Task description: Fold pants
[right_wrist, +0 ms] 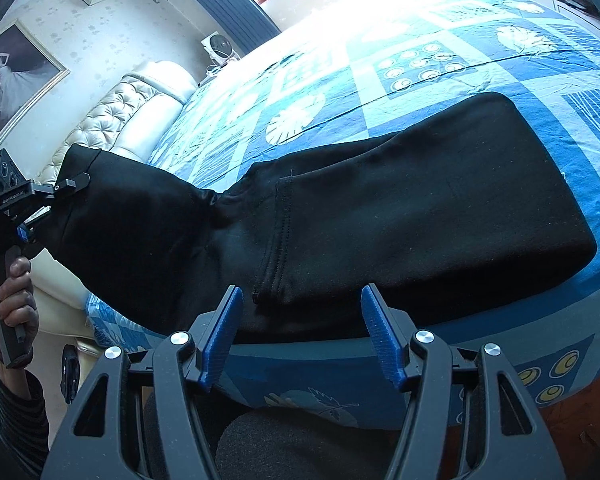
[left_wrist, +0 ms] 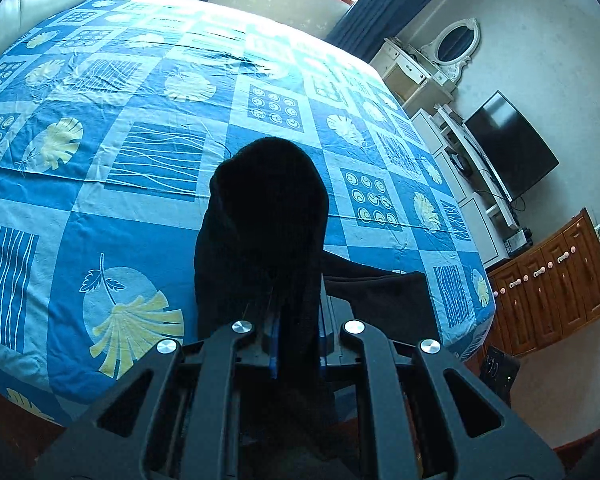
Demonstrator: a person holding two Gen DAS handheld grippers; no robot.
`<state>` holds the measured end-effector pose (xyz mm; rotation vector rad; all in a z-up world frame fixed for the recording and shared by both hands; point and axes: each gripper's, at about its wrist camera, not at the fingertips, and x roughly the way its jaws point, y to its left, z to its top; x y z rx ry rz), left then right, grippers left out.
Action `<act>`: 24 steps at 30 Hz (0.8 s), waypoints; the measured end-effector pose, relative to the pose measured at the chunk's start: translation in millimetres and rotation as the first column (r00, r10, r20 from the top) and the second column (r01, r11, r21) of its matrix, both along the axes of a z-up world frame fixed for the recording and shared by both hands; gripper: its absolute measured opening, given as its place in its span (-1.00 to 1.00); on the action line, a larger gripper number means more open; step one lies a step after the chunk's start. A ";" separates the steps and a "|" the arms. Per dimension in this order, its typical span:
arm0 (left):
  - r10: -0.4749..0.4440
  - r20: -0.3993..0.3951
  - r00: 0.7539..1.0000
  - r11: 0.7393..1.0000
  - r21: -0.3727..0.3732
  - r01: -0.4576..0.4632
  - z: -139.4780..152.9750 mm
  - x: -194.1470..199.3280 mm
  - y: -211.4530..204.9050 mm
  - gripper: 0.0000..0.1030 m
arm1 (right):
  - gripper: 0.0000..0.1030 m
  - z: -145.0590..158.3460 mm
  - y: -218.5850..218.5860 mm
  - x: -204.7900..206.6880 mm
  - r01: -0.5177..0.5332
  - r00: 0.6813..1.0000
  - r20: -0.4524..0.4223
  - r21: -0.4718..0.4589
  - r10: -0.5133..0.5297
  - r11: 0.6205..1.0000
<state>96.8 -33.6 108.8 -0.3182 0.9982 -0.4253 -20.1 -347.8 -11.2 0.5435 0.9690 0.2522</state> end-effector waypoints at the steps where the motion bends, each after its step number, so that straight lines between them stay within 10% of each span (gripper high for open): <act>1: -0.008 0.001 1.000 1.000 0.009 0.008 -1.0 -0.3 -8.1 -0.76 | 0.21 0.5 -2.5 0.2 0.007 1.000 0.001 -0.004 -0.007 1.000; 24: -0.108 -0.012 0.994 0.948 0.300 0.106 -51.0 2.9 -186.2 -0.76 | 0.25 4.7 -73.1 6.7 0.198 0.980 0.029 -0.087 -0.196 0.976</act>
